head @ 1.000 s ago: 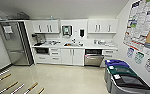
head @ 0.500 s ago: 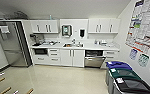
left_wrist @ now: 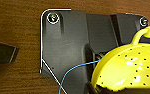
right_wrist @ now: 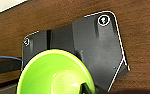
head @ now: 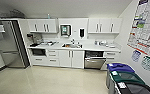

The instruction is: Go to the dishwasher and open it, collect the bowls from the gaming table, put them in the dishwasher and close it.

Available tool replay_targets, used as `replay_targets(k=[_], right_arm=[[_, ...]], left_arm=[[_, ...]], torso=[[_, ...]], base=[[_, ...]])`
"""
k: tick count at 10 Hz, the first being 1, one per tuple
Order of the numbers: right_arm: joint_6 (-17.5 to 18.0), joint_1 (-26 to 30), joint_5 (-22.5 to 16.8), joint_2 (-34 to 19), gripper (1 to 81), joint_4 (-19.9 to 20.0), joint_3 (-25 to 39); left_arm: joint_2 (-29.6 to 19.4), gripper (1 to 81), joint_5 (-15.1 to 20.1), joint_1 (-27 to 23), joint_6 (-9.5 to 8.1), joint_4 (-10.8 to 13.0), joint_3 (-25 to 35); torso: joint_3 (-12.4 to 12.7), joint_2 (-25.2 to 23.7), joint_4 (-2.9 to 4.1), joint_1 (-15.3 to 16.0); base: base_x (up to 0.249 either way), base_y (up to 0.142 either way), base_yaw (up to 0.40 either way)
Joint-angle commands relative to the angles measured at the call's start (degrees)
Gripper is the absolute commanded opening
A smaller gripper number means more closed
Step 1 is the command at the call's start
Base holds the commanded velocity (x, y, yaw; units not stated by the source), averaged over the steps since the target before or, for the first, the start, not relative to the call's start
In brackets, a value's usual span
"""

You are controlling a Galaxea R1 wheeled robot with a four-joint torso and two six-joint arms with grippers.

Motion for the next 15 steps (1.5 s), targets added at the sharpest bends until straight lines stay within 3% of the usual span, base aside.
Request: replay_targets(k=[1,6,15], right_arm=[[-0.1,2.4,-3.4,-1.1,1.0,-0.6,0.4],[-0.1,2.7,-3.4,-1.0,1.0,-0.6,0.4],[-0.2,3.0,-3.5,-0.8,1.0,-0.7,0.3]], left_arm=[[-0.4,1.0,3.0,-2.8,0.15,0.3,0.0],[-0.5,1.0,3.0,-2.7,0.15,0.3,0.0],[-0.4,1.0,3.1,-2.7,0.15,0.3,0.0]], torso=[[0.0,0.0,0.00,0.0],[0.0,0.0,0.00,0.0],[0.0,0.0,0.00,0.0]], base=[[0.191,-0.075,0.000],[0.180,-0.071,0.000],[0.190,0.000,0.000]])
